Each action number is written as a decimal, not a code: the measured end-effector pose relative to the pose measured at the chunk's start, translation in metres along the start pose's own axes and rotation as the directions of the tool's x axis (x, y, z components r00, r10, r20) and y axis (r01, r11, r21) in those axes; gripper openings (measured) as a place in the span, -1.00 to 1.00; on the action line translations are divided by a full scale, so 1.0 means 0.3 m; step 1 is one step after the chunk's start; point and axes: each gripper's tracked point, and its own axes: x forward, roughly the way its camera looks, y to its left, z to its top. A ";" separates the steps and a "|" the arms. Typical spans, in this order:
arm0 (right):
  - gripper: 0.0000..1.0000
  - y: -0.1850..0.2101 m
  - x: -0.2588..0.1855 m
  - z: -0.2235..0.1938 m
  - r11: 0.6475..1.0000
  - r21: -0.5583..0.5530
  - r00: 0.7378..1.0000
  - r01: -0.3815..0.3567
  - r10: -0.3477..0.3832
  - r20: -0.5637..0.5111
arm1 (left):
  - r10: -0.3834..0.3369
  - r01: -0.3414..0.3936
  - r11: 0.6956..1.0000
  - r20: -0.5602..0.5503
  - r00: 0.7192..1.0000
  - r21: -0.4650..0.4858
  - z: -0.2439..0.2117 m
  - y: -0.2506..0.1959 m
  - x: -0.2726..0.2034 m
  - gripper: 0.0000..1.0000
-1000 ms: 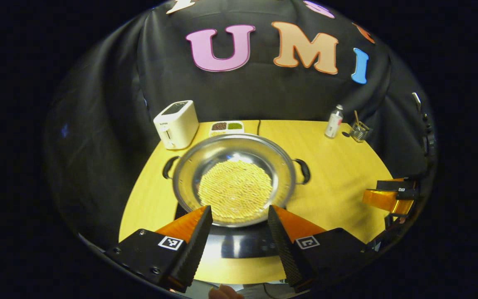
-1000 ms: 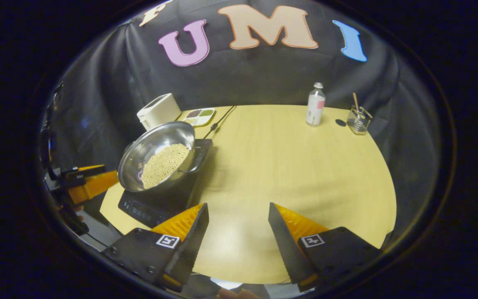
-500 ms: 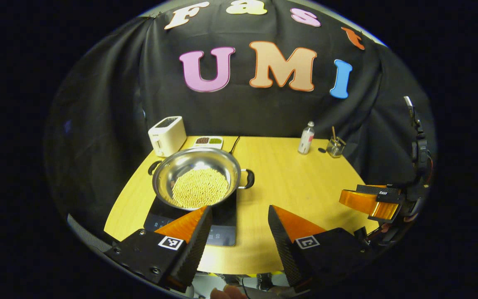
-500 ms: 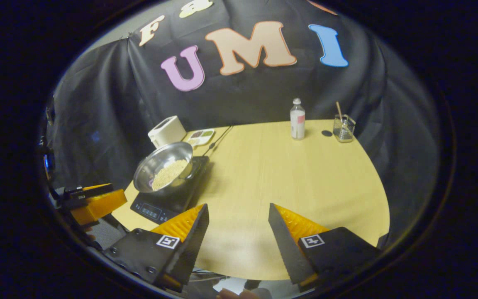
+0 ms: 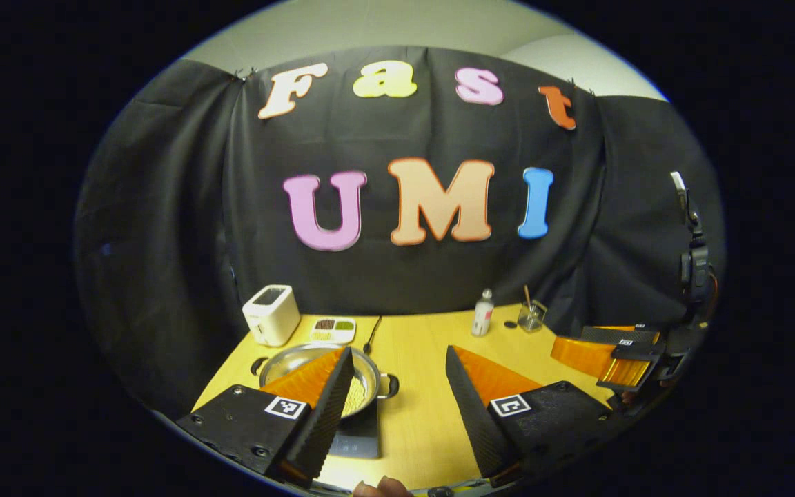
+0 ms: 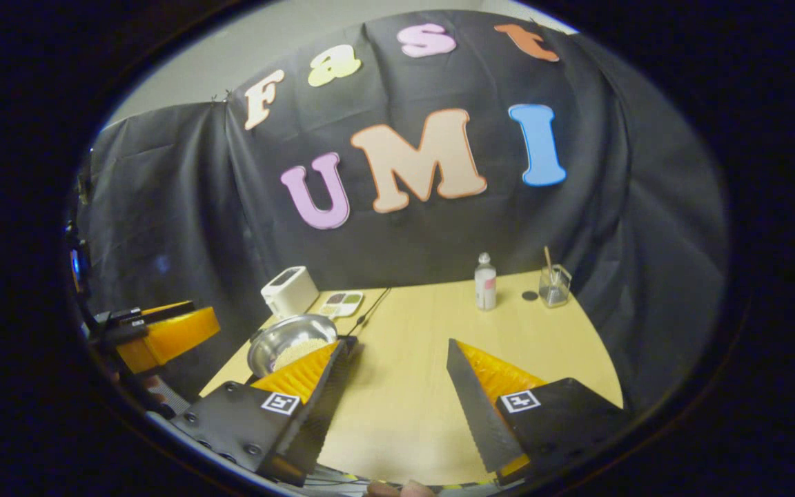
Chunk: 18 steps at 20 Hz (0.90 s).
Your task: First push the handle of the pot to place it horizontally, then grasp the pot with both hands and set it on the induction cooktop.
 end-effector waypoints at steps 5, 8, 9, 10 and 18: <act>0.73 0.088 -0.171 0.255 0.998 -0.054 0.970 0.014 0.000 0.244 | 0.000 0.007 0.999 0.185 0.983 -0.040 0.214 0.038 -0.115 0.62; 0.76 0.133 -0.229 0.247 0.997 -0.081 0.956 0.020 0.005 0.295 | -0.003 0.006 1.000 0.271 0.963 -0.008 0.298 0.060 -0.163 0.59; 0.76 0.149 -0.253 0.239 0.997 -0.072 0.955 0.016 0.006 0.298 | -0.011 0.009 1.000 0.283 0.959 0.011 0.302 0.055 -0.176 0.62; 0.77 0.163 -0.271 0.248 0.998 -0.061 0.949 0.015 0.005 0.314 | -0.021 0.014 0.999 0.284 0.959 0.029 0.294 0.051 -0.190 0.65; 0.77 0.153 -0.349 0.246 0.994 -0.074 0.933 0.085 -0.054 0.356 | -0.016 0.018 1.000 0.233 0.972 -0.006 0.212 0.115 -0.233 0.58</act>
